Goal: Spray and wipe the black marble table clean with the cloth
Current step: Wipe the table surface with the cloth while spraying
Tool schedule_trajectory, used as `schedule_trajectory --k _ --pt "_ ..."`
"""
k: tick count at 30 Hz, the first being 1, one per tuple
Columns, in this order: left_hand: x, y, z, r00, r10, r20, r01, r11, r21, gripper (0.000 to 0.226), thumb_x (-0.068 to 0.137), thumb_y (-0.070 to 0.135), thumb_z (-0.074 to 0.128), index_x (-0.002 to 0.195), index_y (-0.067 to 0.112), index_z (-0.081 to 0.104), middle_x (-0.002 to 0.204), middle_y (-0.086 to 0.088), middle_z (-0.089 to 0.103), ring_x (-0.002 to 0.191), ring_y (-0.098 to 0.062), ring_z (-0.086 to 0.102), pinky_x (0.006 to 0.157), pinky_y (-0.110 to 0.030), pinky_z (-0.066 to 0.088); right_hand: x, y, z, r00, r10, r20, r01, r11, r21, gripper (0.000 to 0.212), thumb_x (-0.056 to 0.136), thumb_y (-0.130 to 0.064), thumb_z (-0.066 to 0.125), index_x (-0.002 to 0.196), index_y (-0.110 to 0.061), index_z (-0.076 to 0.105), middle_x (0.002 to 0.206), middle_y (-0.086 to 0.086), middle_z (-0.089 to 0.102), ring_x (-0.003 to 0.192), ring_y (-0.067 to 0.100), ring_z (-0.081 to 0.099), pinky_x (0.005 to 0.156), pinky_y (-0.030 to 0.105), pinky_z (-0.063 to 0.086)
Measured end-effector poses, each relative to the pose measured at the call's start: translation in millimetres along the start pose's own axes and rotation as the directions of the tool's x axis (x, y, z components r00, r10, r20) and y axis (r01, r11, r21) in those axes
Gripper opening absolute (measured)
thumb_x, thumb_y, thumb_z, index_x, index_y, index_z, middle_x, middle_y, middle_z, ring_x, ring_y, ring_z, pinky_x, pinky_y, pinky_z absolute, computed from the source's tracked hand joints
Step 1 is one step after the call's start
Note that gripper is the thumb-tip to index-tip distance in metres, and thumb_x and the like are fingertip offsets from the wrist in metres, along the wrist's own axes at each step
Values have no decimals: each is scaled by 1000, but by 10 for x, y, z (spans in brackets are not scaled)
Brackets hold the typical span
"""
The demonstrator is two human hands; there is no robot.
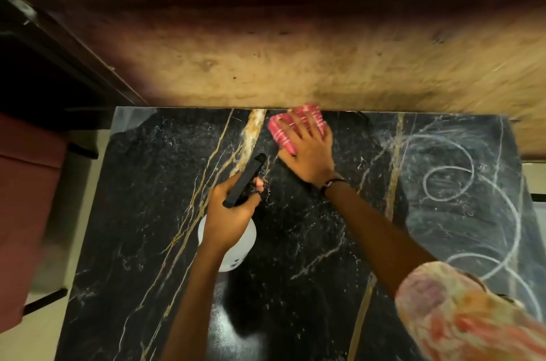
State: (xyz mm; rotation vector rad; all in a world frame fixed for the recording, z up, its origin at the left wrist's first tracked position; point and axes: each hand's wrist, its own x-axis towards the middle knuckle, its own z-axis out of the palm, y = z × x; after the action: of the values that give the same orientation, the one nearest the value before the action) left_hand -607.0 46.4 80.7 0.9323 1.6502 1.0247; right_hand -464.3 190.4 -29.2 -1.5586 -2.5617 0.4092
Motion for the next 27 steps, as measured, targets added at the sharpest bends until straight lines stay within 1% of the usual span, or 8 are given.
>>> schedule_trajectory --k 4,7,12,15,17,20,24,27 --pt "44 -77 -63 1000 -12 -28 12 1000 10 14 83 -4 58 84 6 68 46 6 49 39 -6 39 46 -18 34 -386 -252 138 945 -326 34 327 944 -40 64 85 -58 40 142 -29 38 151 2 37 142 28 26 111 60 20" --pt "74 -93 -99 1000 -18 -23 18 1000 -12 21 84 -6 57 83 11 69 47 9 54 38 -4 44 44 -14 35 -694 134 67 927 -374 31 375 925 -67 67 84 -61 40 144 -31 36 154 0 31 144 24 19 115 53 14" --pt "91 -99 -159 1000 15 14 -14 999 -39 26 84 -10 56 85 14 67 56 9 62 44 2 52 46 -8 39 -493 635 -92 997 43 -63 -48 996 -76 69 86 -64 31 146 -29 33 155 1 30 145 24 19 107 58 25" --pt "77 -112 -209 999 33 37 -31 998 -58 27 84 -11 55 85 13 67 64 -1 60 42 1 50 46 -7 38 -14 316 -50 974 217 -66 -219 975 -23 74 82 -66 25 147 -32 28 156 0 27 145 28 16 108 63 17" --pt "75 -123 -233 998 34 43 -30 996 -89 29 84 -13 54 86 13 67 65 -3 60 40 2 48 46 -7 38 281 -20 45 971 236 -35 -237 971 -15 74 83 -66 27 149 -33 22 158 0 21 146 29 12 110 63 9" --pt "85 -160 -244 997 58 51 -55 996 -73 29 82 -15 53 87 9 67 54 6 60 40 3 47 46 -7 37 545 -582 199 994 102 -22 -102 995 3 70 87 -59 45 148 -31 26 158 1 23 145 29 14 112 64 9" --pt "87 -174 -218 993 94 66 -94 996 -1 21 81 -13 55 93 0 67 56 9 61 46 2 53 51 -7 39 380 -962 367 983 -183 -32 183 983 2 63 86 -57 38 142 -28 43 150 3 40 141 30 29 110 62 20" --pt "79 -174 -184 996 82 47 -83 996 25 14 77 1 60 89 3 68 64 -3 60 45 -3 50 50 -11 37 18 -674 350 943 -326 -61 325 945 -33 58 91 -52 38 144 -31 38 152 -1 36 144 24 23 115 54 16"
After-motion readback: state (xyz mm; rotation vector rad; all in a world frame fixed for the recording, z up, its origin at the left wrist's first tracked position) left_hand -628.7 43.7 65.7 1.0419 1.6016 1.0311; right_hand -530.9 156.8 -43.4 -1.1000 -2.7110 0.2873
